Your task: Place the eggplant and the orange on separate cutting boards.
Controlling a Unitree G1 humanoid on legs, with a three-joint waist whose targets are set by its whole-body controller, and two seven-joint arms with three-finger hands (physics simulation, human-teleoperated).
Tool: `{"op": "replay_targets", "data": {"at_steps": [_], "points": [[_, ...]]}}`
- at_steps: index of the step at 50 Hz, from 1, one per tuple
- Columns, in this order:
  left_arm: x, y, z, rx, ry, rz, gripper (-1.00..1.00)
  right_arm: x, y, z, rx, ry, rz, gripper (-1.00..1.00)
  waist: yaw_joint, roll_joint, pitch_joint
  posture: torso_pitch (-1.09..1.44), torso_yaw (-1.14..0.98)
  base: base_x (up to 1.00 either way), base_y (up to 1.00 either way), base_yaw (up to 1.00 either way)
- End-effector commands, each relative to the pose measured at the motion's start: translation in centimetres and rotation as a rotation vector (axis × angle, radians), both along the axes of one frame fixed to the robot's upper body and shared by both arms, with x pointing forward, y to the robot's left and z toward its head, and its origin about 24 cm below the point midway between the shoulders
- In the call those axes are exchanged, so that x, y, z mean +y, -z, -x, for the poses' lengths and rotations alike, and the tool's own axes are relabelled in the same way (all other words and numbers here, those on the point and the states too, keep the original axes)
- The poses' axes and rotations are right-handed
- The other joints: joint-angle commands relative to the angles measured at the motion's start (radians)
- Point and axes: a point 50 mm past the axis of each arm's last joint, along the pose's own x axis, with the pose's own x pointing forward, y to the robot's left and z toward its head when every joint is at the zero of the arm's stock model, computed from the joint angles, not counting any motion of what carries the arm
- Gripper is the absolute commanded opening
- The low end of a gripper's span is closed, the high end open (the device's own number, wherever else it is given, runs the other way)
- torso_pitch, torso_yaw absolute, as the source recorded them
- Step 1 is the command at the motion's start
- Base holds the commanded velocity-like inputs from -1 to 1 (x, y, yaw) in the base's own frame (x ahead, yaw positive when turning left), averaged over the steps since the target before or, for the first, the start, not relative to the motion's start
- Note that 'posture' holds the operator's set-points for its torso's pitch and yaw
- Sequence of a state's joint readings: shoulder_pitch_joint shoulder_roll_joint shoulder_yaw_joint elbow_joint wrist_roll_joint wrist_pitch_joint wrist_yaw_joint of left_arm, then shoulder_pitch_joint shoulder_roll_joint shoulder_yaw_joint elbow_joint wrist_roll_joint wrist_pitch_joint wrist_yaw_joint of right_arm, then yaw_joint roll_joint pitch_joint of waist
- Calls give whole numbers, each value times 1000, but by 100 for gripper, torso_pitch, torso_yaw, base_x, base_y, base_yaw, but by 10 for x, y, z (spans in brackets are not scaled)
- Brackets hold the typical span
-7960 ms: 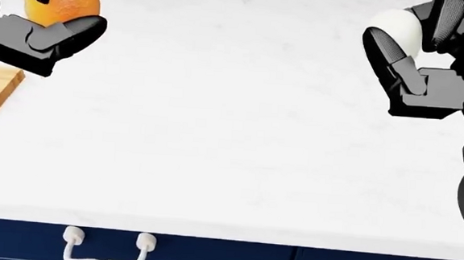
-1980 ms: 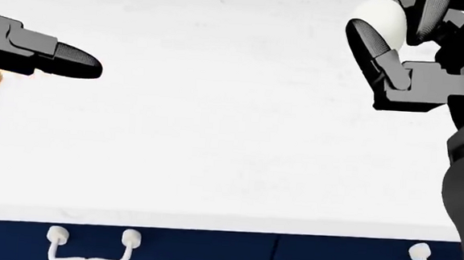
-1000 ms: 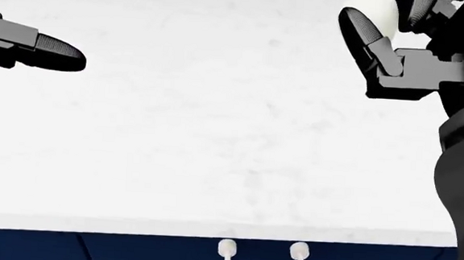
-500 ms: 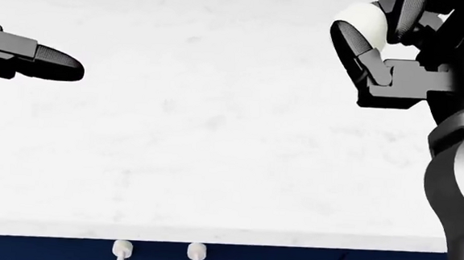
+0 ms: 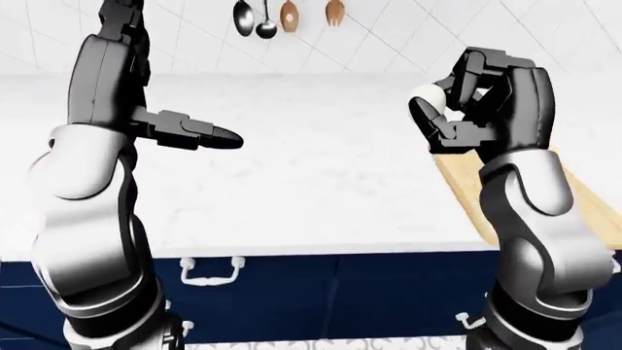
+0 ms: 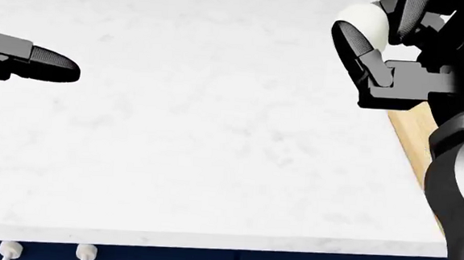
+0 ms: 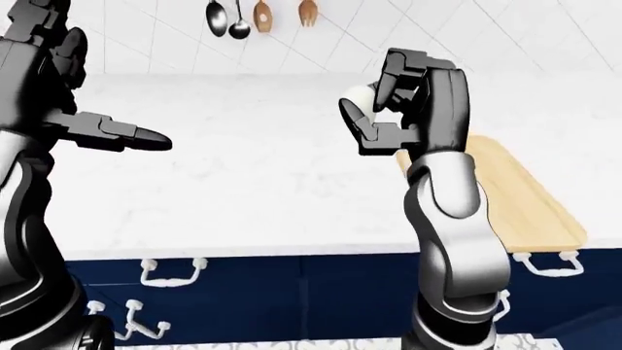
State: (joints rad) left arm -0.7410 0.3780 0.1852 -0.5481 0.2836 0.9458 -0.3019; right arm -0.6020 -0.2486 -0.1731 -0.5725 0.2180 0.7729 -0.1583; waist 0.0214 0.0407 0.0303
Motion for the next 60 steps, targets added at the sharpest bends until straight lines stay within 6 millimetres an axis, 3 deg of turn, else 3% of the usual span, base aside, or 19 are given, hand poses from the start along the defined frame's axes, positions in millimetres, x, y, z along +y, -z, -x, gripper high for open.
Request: {"op": "replay_targets", "data": {"at_steps": [1,4,6,7,8,9,18,21,22,24,27,30,31,32,33,38,39,45,60], "points": [[-5,-14,8,-91,18,-25,100,-4,-18,9,-113,27,-2,-100,-7,4,-20,0,0,0,-41,0],[-5,-15,7,-93,17,-27,100,-4,-19,9,-114,26,-3,-100,-3,-37,-7,0,0,0,-42,0],[-5,-14,8,-92,17,-27,100,-5,-19,9,-114,27,-3,-100,-2,-113,-25,0,0,0,-41,0],[-5,-14,8,-92,19,-27,100,-5,-19,9,-114,27,-2,-100,2,-122,-37,0,0,0,-41,0],[-5,-14,8,-93,17,-25,100,-5,-19,9,-113,27,-2,-100,-8,-100,-9,0,0,0,-42,0],[-5,-15,8,-93,16,-26,100,-4,-19,9,-114,27,0,-100,-7,-98,-5,0,0,0,-41,0],[-6,-13,7,-91,20,-24,100,-3,-19,9,-115,24,1,-100,1,-22,1,0,0,0,-42,0],[-6,-14,7,-93,19,-26,100,-3,-17,9,-115,25,5,-100,-2,27,-9,0,0,0,-41,0],[-5,-15,7,-96,19,-25,100,-3,-18,8,-116,23,2,-100,6,5,-7,0,0,0,-41,0],[-6,-16,7,-95,20,-27,100,-3,-21,9,-117,20,2,-100,-4,24,-13,0,0,0,-39,0],[-6,-17,6,-96,22,-29,100,-2,-22,8,-121,18,6,-100,-9,9,-25,0,0,0,-29,0],[-6,-17,6,-95,23,-29,100,-1,-21,7,-125,25,36,-100,2,-73,4,0,0,0,-9,0],[-6,-17,5,-96,23,-29,100,-1,-21,7,-122,21,26,-100,4,-116,1,0,0,0,0,0],[-6,-17,5,-94,23,-30,100,0,-21,7,-122,17,26,-100,3,-88,13,0,0,0,0,0],[-6,-17,5,-94,21,-29,100,0,-20,6,-121,18,28,-100,-1,-85,13,0,0,0,0,0],[-5,-15,6,-93,22,-28,100,0,-20,7,-118,22,40,-100,-23,-5,0,0,0,0,0,0],[-5,-15,6,-93,21,-28,100,0,-20,7,-115,24,46,-100,-21,-20,4,0,0,0,0,0],[-5,-13,7,-91,18,-28,100,1,-20,5,-117,32,76,-100,-21,-36,-3,0,0,0,0,0],[-4,-11,8,-88,16,-27,100,10,-24,0,-107,22,148,-100,-17,-42,-13,0,0,0,0,0]]}}
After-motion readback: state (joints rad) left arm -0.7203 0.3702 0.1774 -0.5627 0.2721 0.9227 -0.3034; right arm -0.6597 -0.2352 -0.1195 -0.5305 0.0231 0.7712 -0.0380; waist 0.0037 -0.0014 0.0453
